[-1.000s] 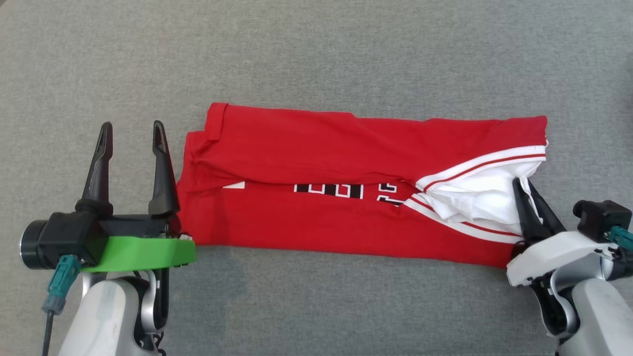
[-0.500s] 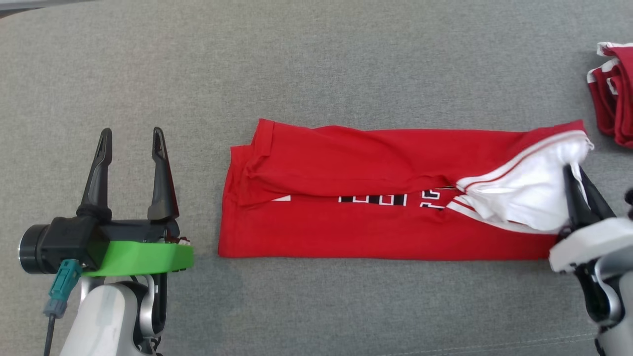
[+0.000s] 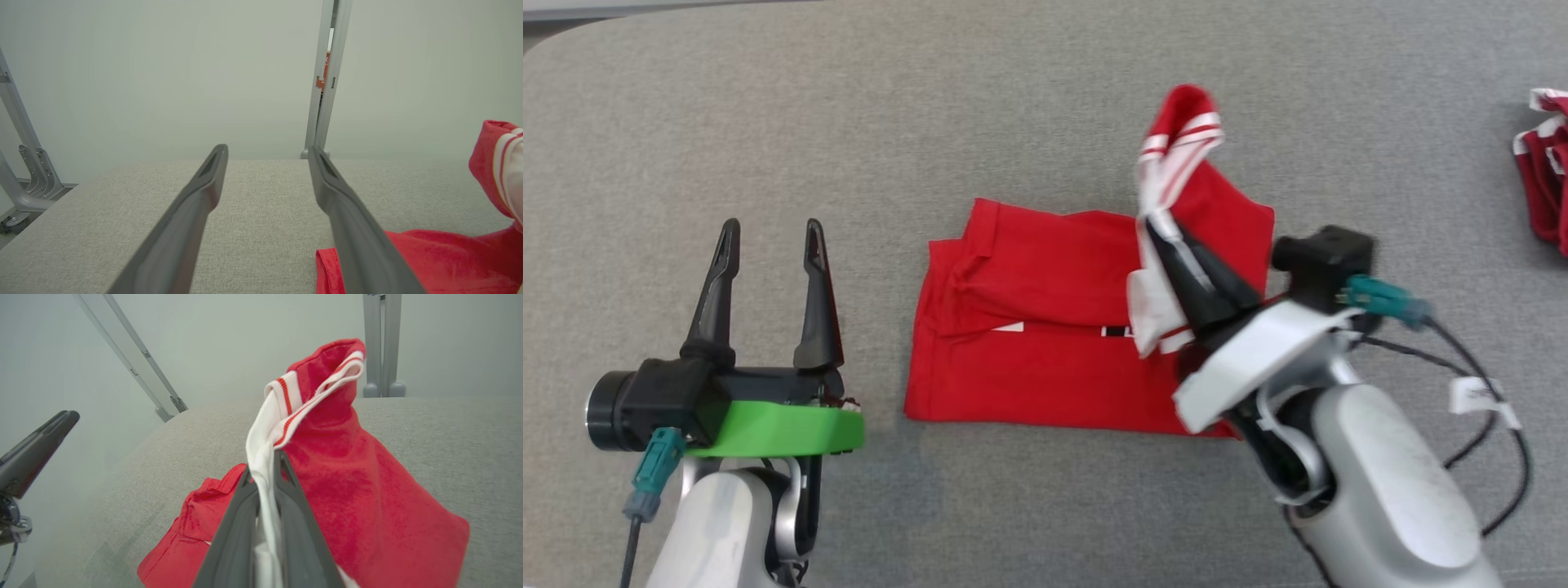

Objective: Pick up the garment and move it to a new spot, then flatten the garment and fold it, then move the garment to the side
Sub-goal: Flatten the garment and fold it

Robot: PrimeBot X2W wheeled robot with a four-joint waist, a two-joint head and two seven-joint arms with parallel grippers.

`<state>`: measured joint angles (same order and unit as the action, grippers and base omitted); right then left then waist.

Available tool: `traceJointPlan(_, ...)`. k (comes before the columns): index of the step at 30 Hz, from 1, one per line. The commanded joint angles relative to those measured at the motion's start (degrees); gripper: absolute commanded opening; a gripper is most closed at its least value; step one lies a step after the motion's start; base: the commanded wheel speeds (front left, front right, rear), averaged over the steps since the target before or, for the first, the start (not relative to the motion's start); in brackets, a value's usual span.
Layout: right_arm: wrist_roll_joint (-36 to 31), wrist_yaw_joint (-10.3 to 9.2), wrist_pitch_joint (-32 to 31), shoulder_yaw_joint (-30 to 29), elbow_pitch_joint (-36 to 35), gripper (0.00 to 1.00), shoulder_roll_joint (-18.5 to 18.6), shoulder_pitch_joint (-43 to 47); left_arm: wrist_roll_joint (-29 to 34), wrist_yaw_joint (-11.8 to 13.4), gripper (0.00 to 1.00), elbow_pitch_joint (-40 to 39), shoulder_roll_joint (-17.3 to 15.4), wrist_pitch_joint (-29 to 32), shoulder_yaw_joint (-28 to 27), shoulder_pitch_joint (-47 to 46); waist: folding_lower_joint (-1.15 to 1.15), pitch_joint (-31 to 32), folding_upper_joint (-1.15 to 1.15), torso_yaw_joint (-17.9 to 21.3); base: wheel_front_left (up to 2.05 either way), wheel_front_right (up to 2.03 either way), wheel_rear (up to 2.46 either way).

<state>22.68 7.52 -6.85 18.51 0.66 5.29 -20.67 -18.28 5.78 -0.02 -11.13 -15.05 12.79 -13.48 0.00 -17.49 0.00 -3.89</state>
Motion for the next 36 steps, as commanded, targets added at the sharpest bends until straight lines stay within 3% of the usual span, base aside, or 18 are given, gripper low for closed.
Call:
traceJointPlan(1, 0.82, -0.08, 0.75, 1.9, 1.58, 0.0, -0.53, -1.44, 0.14, -0.27, 1.0, 0.1, 0.36, -0.13, -0.01, -0.69, 0.0, -0.54, 0.0, -1.74, 0.0, 0.0, 0.0)
traceJointPlan(13, 9.68, -0.05, 9.66, 14.37, 17.5, 0.0, -2.31, -10.89, 1.07, -1.86, 1.0, 1.64, 3.18, -0.13, 0.4, -1.96, 0.0, -2.95, 0.0, -7.12, 0.0, 0.0, 0.0)
traceJointPlan(14, 10.12, -0.05, 10.6, 14.93, 18.43, 0.2, -2.31, -11.51, 1.22, -2.01, 1.0, 1.74, 3.33, -0.13, 0.34, -1.97, 0.0, -3.0, 0.0, -7.19, 0.0, 0.0, 0.0)
traceJointPlan(15, 11.02, -0.05, 11.68, 15.65, 19.39, 0.45, -2.33, -12.06, 1.39, -2.17, 1.0, 1.9, 3.46, -0.13, 0.23, -1.93, 0.0, -3.0, 0.0, -7.22, 0.0, 0.0, 0.0)
traceJointPlan(16, 11.26, -0.05, 12.68, 16.06, 20.2, 0.78, -2.33, -12.55, 1.49, -2.27, 1.0, 2.02, 3.54, -0.13, 0.11, -1.88, 0.0, -3.01, 0.0, -7.19, 0.0, 0.0, 0.0)
traceJointPlan(17, 11.34, -0.05, 13.96, 16.48, 21.01, 1.0, -2.3, -13.2, 1.64, -2.31, 1.0, 2.19, 3.66, -0.13, -0.02, -1.81, 0.0, -2.99, 0.0, -7.13, 0.0, 0.0, 0.0)
traceJointPlan(22, 10.15, -0.05, 19.29, 18.12, 22.51, 1.0, -2.31, -15.85, 2.38, -2.72, 1.0, 2.51, 3.93, -0.13, -0.66, -1.92, 0.0, -2.91, 0.0, -6.3, 0.0, 0.0, 0.0)
traceJointPlan(26, 6.44, -0.05, 21.43, 15.65, 20.56, 1.0, -2.24, -16.73, 2.95, -2.63, 1.0, 2.47, 3.7, -0.13, -1.35, -1.24, 0.0, -2.46, 0.0, -4.63, 0.0, 0.0, 0.0)
traceJointPlan(36, -4.79, -0.05, 22.0, -3.93, 7.64, 1.0, 3.2, -5.22, 3.71, -1.91, 1.0, 3.41, 1.95, -0.13, -2.74, 0.91, 0.0, 0.23, 0.0, -0.26, 0.0, 0.0, 0.0)
